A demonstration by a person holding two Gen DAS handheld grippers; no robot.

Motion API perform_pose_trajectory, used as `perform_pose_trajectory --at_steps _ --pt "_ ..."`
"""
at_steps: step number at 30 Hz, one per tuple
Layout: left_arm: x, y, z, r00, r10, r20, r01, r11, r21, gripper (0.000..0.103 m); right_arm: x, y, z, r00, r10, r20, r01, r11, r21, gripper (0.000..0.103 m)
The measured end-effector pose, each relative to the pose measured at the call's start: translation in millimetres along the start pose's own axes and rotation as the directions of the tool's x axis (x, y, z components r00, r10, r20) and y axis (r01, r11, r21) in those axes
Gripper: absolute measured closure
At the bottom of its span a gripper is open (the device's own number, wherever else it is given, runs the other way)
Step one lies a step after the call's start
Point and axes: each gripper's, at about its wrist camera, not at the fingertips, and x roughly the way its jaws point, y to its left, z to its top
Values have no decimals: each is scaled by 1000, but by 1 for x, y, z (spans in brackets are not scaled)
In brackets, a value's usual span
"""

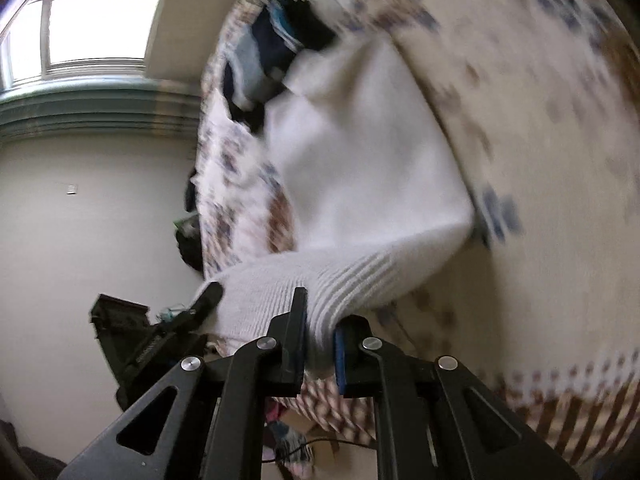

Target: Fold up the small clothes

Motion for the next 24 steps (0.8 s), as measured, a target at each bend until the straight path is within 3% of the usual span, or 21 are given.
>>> perform_pose_trajectory --at_steps 6,11,14,15,16,17,18,19,22,24 --pt "50 -18 95 999 -21 26 20 1000 10 94 6 60 89 997 -35 72 41 995 -88 91" --pt "133 2 176 998 -42 -56 37 996 -86 91 43 89 188 983 -107 147 124 987 -106 91" --pt "182 18 207 992 -9 -124 -8 991 -134 83 77 81 246 975 -154 160 165 984 -60 91" --pt "193 22 213 991 3 -136 -22 990 -139 71 91 75 267 977 -153 147 161 986 -39 89" --pt "199 26 218 990 23 -136 -42 990 -136 53 101 69 282 975 -169 144 174 985 -24 78" --pt "201 29 222 991 30 -130 -48 990 -134 46 107 65 292 969 -199 144 203 979 -18 69" --pt "199 33 223 993 12 -119 -29 989 -142 41 110 64 300 961 -230 155 235 972 -13 48" --pt "196 36 223 993 5 -116 -22 989 -148 41 111 61 308 952 -256 167 261 965 -7 33" --pt "182 43 213 994 5 -112 -20 992 -127 41 106 54 312 949 -265 172 270 963 -7 30" --pt "176 44 201 992 56 -116 -65 995 -73 41 97 48 304 945 -280 171 286 958 -10 30"
